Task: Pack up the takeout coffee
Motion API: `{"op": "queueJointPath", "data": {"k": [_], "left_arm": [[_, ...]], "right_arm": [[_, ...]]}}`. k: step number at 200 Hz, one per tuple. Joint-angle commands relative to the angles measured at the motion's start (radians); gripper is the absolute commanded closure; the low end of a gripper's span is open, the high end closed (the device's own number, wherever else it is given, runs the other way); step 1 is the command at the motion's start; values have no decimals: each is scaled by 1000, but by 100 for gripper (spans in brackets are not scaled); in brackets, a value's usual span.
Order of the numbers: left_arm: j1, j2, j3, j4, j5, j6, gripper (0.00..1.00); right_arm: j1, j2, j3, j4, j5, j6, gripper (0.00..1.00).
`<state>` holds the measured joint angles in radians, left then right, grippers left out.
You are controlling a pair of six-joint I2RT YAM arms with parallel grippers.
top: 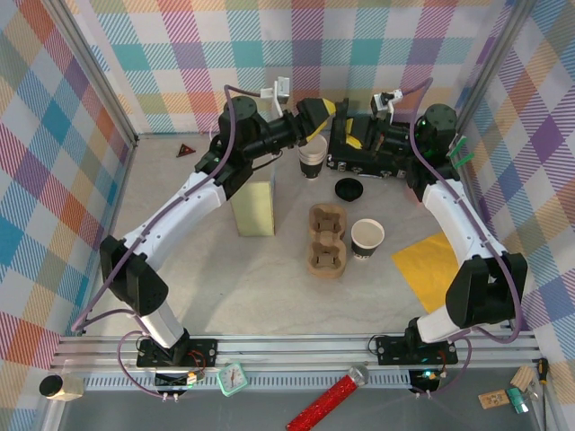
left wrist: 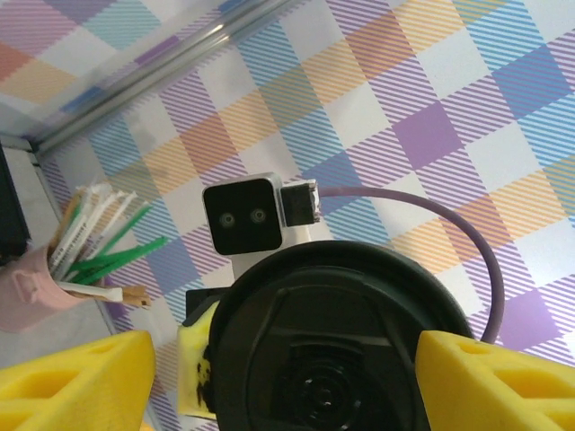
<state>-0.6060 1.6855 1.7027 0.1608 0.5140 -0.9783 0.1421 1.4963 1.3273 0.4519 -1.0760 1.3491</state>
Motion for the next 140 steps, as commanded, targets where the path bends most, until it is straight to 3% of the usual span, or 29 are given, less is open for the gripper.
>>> {"op": "queueJointPath", "data": {"k": [1,67,140], "left_arm": [[9,15,40,60,57,-48,24],[8,38,83,60,59,23,23],[9,91,131,93,139,61,22]], "right_arm": [[-7,10,-3,121,-35,66,100],[-4,27,-5,147,-60,101,100],[-4,24,7,88,-67,69,100]]}}
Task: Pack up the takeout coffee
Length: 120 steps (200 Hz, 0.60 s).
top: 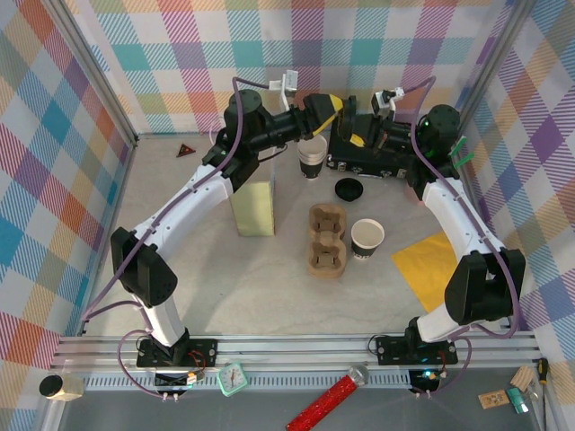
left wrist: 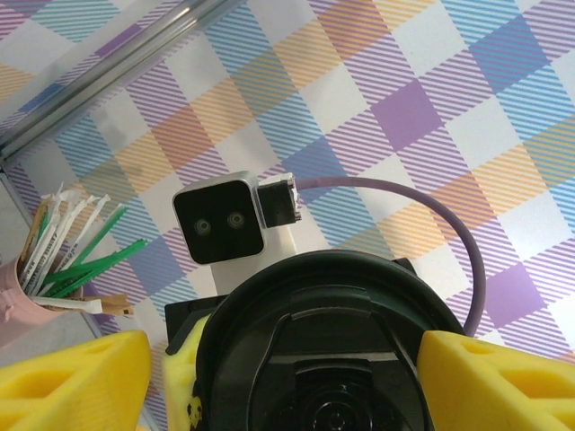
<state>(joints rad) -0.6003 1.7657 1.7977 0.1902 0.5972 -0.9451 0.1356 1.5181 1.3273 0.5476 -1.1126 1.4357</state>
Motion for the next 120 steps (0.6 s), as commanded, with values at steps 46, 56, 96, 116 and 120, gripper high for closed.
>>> {"op": "queueJointPath", "data": {"k": [46,56,96,116,120], "left_arm": [[7,-2,4,111,72,19,20],[11,-7,-6,129,75,15,19],[21,-4,-8,160,110,5,17],[22,6,1,140,128,21,17],[22,6,2,131,128,28,17]], "right_arm": [[2,12,13,-5,-21,-6,100],[2,19,15,8,-18,8,100],[2,39,29,44,-21,48,100],[2,40,35,43,-24,49,100],[2,40,37,43,-23,49,100]]}}
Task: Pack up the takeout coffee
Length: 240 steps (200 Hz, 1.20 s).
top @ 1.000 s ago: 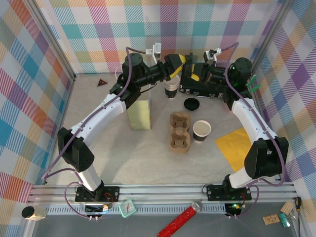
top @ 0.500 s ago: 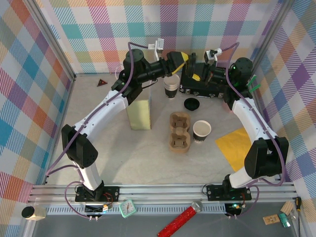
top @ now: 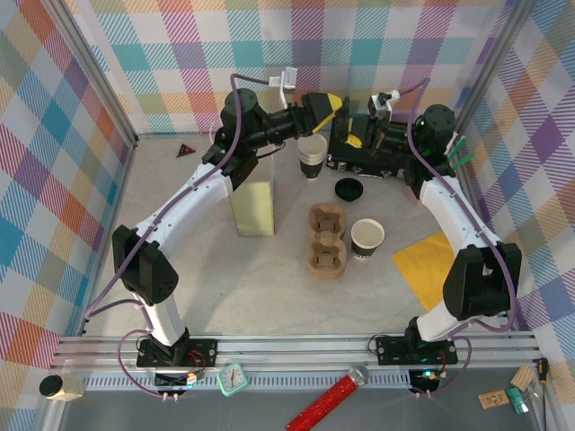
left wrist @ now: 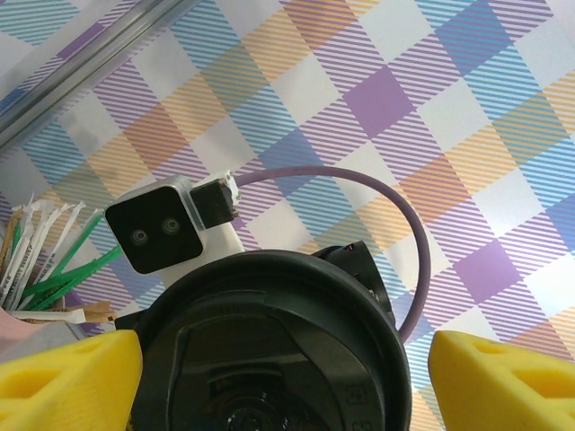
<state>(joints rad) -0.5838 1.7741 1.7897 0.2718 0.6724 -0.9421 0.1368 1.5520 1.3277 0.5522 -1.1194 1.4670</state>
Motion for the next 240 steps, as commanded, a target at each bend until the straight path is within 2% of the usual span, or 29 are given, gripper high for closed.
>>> {"op": "queueJointPath", "data": {"k": [1,50,73,84,108,195,240], "left_arm": [[6,-2,10,47,53,27,17],[6,14,18,-14,76,74,15],[6,-5,11,-96,25,143,13],[6,-11,11,-121,14,171,9],[6,-8,17,-133,10,184,9],[4,69,50,86,130,12,15],[4,88,34,193,153,-66,19]], "right_arm": [[1,6,37,38,-16,18,100],[1,2,36,36,-16,17,100],[1,-1,37,37,-17,16,100],[1,-3,34,34,-17,15,100],[1,-5,28,34,-17,14,100],[1,-14,19,26,-19,8,100],[1,-11,19,29,-19,9,100]]}}
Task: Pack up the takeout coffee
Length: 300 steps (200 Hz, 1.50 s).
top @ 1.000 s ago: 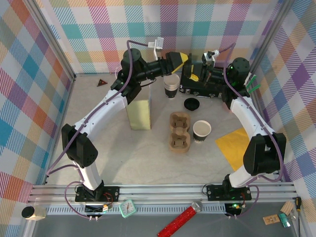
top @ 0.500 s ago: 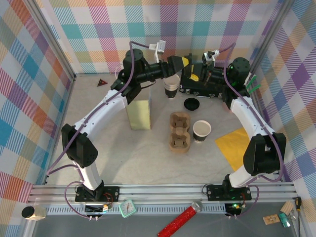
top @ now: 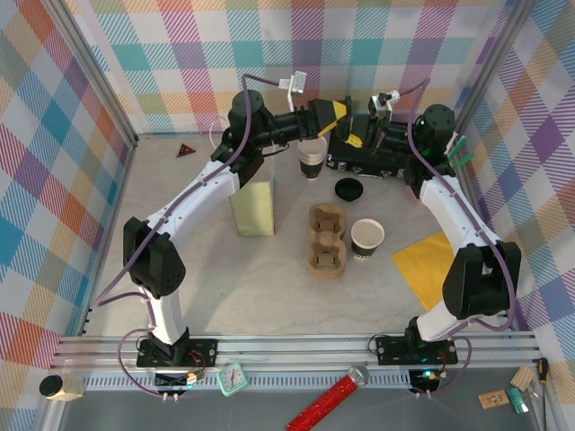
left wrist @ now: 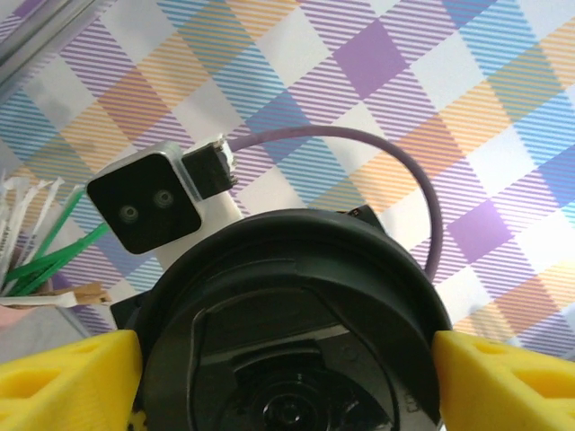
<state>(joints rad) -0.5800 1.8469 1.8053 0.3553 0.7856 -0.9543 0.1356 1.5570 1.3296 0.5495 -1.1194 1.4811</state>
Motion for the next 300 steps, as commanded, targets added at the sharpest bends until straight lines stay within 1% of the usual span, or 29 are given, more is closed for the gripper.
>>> {"op": "queueJointPath", "data": {"k": [1,30,44,70,84,96,109,145,169,182,187,193,204,211,213,218,222,225,231,236,240,263,266,271,272,284,300], "left_arm": [[0,15,19,109,40,-54,19],[0,9,12,93,39,-38,22],[0,6,6,89,35,-32,28],[0,4,3,85,31,-28,30],[0,1,3,76,29,-19,30],[0,0,5,68,29,-11,29],[0,2,10,61,39,-4,26],[3,5,6,53,73,11,23],[5,4,0,51,84,15,23],[4,6,2,54,83,13,26],[5,6,2,56,80,12,26],[5,5,3,54,76,12,26],[5,3,6,48,67,19,30],[5,2,12,33,62,28,31],[5,2,14,22,62,32,31],[5,1,19,6,57,43,31],[4,0,22,-11,54,52,31],[4,-2,23,-23,50,61,31],[3,-5,25,-45,43,77,31],[3,-6,25,-66,35,90,31],[3,-8,25,-85,28,101,31],[-1,-16,36,-215,-16,182,31],[-3,-17,38,-235,-23,196,31],[-7,-19,45,-273,-39,223,31],[-8,-19,46,-282,-42,229,31],[-27,-14,85,-414,-91,317,31],[-63,8,168,-615,-181,449,31]], "right_arm": [[2,-15,17,31,-19,-4,100],[2,-12,19,31,-18,-2,100],[2,-12,18,33,-18,-4,100],[2,-12,17,32,-16,-5,100],[2,-11,14,32,-17,-5,97],[1,-12,13,36,-14,-5,97],[1,-12,15,39,-14,-4,98],[-4,-2,14,66,-17,26,99],[-5,-1,11,74,-16,34,99],[-4,-1,14,73,-17,33,98],[-5,0,14,73,-18,31,95],[-5,0,12,73,-17,31,90],[-5,-2,10,58,-16,21,73],[-6,-8,7,40,-17,7,69],[-7,-10,7,32,-17,1,65],[-10,-16,3,13,-15,-14,61],[-12,-23,-2,-8,-13,-30,53],[-14,-29,-4,-29,-12,-47,44],[-21,-42,-8,-85,-7,-84,31],[-28,-56,-12,-135,4,-117,22],[-34,-68,-17,-174,11,-139,17],[-90,-130,-44,-356,44,-268,12],[-102,-139,-48,-387,50,-285,8],[-119,-153,-50,-450,65,-321,6],[-123,-156,-51,-462,68,-328,4],[-170,-196,-59,-609,115,-416,0],[-225,-244,-58,-798,177,-539,1]]}}
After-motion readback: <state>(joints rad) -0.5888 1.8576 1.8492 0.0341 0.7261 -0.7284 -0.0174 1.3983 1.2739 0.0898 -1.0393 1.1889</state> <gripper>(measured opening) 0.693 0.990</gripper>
